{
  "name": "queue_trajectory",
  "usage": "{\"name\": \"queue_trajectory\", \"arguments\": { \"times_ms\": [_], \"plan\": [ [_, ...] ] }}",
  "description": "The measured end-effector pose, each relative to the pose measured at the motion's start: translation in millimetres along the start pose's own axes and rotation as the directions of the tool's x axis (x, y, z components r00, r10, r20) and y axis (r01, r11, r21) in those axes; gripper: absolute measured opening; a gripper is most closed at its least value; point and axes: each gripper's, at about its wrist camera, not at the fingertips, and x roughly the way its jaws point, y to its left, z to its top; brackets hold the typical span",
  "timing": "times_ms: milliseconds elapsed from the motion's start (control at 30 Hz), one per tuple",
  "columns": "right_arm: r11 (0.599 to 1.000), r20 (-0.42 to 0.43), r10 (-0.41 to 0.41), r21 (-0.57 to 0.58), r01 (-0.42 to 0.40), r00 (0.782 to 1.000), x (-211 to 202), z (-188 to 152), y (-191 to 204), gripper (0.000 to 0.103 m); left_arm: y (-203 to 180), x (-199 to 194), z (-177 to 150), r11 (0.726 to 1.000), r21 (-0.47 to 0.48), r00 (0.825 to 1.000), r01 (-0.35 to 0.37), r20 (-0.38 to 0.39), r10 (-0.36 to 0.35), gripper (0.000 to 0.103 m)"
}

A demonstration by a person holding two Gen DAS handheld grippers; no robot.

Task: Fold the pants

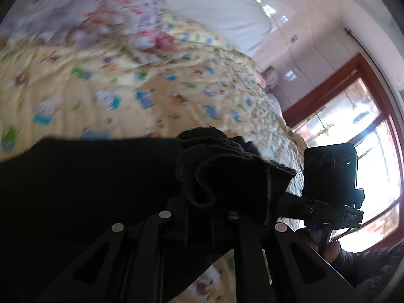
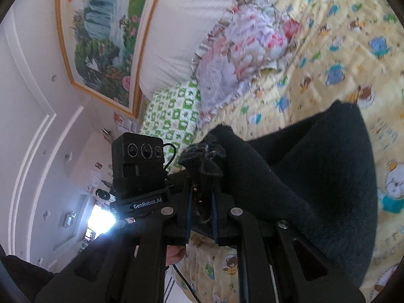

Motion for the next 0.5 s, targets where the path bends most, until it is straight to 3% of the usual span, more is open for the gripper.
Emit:
{"name": "queue_trajectory", "arguments": {
  "times_ms": [100,333,500],
  "plan": [
    [1.0,-0.026,-0.025,-0.018,0.024,0.999,6,-1,2,0.019,12,-11,-11,0.998,-0.05,0.999,-0.036,0.017,0.037,0.012],
    [0.997,-0.052,-0.053,-0.059,0.05,0.997,18,-9,11,0.048,16,-51,-40,0.987,-0.1,0.988,-0.128,0.079,0.136,0.012],
    [0.996,-0.07,-0.051,-0.078,0.045,0.996,26,-12,21,0.058,20,-73,-57,0.975,-0.166,0.979,-0.149,0.116,0.169,0.013]
  ]
}}
